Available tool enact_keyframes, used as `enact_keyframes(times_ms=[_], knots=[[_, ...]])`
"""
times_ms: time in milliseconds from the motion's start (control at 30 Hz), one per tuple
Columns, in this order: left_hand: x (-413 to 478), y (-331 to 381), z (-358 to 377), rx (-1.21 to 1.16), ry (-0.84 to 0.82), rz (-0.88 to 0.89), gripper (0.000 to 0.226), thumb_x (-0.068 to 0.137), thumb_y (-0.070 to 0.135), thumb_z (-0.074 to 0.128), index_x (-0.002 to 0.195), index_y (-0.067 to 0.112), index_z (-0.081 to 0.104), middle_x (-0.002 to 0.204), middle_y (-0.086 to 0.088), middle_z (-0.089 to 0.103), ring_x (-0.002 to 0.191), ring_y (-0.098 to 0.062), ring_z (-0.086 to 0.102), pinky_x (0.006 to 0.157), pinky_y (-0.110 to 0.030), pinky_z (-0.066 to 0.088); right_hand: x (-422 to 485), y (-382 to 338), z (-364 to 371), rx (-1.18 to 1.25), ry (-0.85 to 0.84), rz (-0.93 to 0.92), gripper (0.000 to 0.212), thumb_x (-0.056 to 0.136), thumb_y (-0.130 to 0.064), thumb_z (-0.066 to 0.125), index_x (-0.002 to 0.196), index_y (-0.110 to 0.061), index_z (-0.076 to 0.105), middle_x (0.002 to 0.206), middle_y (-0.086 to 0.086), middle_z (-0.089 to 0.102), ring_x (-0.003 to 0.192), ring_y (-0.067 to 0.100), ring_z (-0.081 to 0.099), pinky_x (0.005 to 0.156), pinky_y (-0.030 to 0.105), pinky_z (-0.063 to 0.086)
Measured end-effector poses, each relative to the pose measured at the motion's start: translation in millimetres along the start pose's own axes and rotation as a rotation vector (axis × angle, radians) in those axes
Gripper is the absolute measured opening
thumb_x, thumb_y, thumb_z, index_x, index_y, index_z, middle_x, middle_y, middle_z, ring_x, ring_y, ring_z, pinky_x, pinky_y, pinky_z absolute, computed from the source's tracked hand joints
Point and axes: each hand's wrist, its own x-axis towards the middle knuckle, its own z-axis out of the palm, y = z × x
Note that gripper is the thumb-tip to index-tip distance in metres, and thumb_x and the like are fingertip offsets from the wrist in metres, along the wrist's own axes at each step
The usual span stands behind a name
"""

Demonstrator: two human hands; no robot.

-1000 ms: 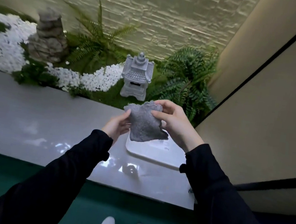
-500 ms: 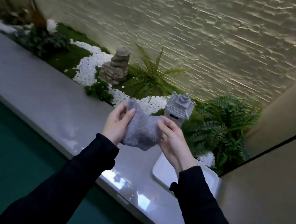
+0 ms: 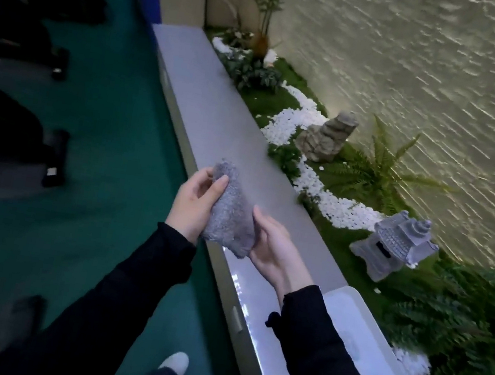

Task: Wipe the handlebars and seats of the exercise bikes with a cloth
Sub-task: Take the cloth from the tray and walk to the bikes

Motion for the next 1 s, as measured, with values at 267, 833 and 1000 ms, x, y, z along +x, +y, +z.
enact_keyframes(times_ms=[267,833,1000], knots=[[-57,-10,-75,0.608,0.431,0.044,0.012,0.086,0.026,0.064,0.076,0.023,0.059,0.067,0.003,0.057,0.057,-0.006,0.046,0.054,-0.014,0.039,-7,45,57,-0.856,0.133,-0.539,0.009,0.088,-0.017,0.064,0.087,-0.011,0.058,0.085,0.004,0.065,0.079,0.016,0.059,0.070,0.025,0.047],[-227,20,-214,0.089,0.581,-0.245,0.035,0.094,-0.013,0.031,0.115,0.005,0.054,0.098,-0.012,0.058,0.059,-0.018,0.062,0.055,-0.030,0.057,-85,201,192,-1.108,-0.393,-0.345,0.020,0.083,-0.032,0.070,0.086,-0.020,0.055,0.080,-0.012,0.060,0.073,-0.005,0.055,0.065,0.007,0.039],[-301,27,-264,0.131,0.649,-0.225,0.031,0.093,-0.010,0.040,0.113,0.007,0.057,0.094,-0.009,0.065,0.059,-0.010,0.063,0.048,-0.024,0.050,-126,251,217,-1.042,-0.482,-0.211,0.011,0.086,-0.012,0.066,0.095,-0.008,0.062,0.093,0.013,0.068,0.090,0.031,0.063,0.087,0.047,0.050]])
